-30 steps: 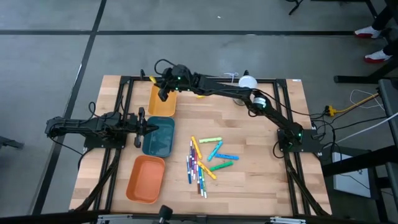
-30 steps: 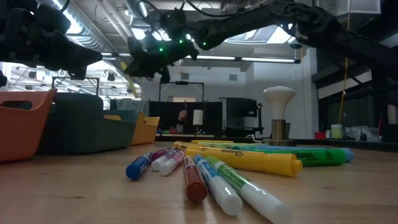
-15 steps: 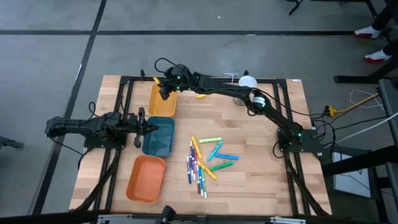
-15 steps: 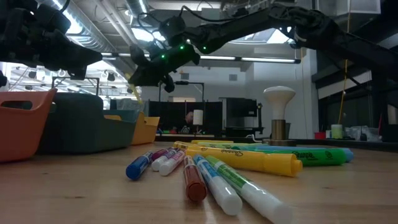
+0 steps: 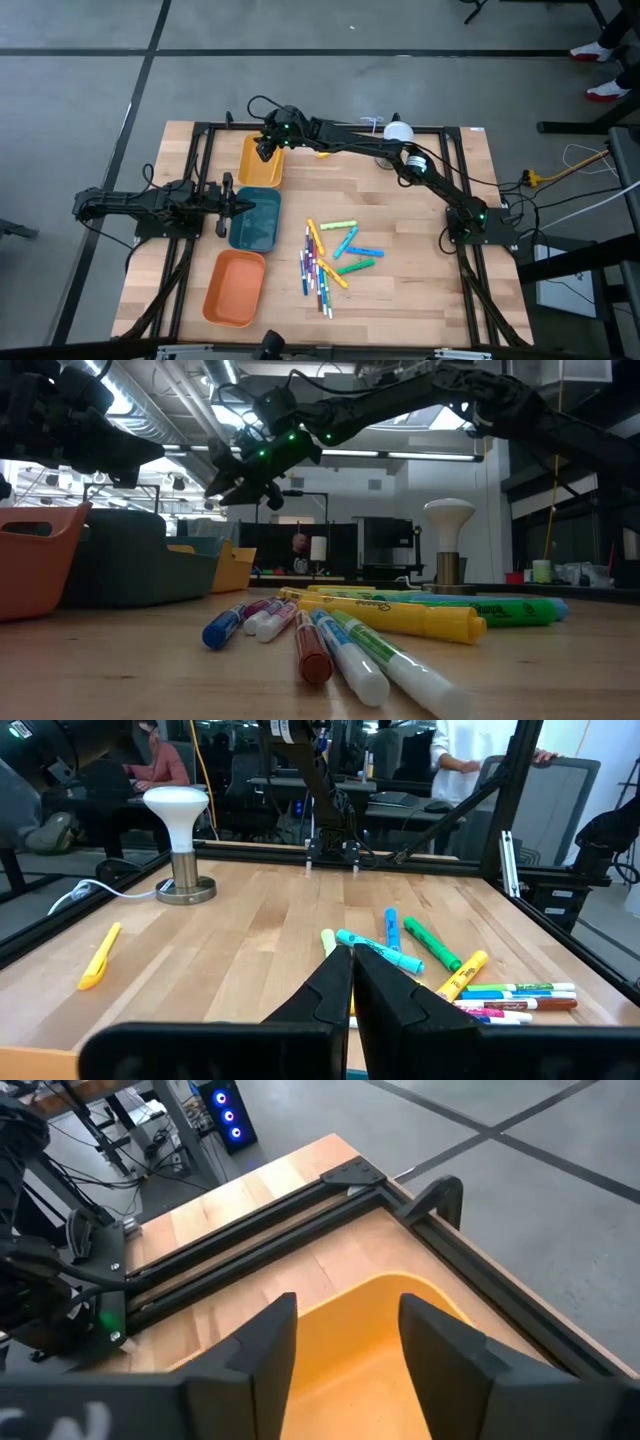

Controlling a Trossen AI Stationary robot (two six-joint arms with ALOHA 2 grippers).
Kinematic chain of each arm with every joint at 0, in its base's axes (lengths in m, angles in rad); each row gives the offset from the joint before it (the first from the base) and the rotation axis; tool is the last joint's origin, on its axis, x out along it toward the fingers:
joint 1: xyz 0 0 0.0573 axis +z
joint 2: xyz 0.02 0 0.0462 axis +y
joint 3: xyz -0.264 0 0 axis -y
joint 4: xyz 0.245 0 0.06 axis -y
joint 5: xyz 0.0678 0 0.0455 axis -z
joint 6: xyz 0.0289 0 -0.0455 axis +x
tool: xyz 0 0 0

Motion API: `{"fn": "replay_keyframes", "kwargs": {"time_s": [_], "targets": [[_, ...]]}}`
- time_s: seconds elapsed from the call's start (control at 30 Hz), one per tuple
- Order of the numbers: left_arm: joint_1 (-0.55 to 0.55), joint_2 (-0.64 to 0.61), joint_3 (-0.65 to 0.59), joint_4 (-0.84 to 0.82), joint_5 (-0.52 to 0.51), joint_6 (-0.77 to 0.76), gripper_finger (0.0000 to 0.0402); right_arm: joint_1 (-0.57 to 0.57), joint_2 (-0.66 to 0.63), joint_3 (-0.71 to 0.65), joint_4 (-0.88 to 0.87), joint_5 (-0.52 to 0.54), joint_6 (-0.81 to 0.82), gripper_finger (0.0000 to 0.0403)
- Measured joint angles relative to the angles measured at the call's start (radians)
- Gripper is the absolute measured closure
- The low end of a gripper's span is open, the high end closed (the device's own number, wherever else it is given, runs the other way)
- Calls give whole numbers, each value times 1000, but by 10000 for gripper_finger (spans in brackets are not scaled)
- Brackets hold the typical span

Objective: Pick & Place Markers
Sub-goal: Put the light green highlighter pen into the blue bin

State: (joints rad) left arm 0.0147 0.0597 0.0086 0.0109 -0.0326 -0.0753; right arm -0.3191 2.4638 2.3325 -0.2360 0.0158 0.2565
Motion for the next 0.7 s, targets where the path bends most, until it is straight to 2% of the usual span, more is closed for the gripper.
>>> {"fn": "replay_keyframes", "kwargs": {"time_s": [0.2,0.47,0.7], "targets": [[0,0,0,0,0,0,389,2,0,0,-1,-10,-4,215],[0,0,0,0,0,0,393,2,-1,9,-104,-153,-74,215],[0,0,0,0,0,0,390,2,-8,24,-211,-159,-88,214]]}}
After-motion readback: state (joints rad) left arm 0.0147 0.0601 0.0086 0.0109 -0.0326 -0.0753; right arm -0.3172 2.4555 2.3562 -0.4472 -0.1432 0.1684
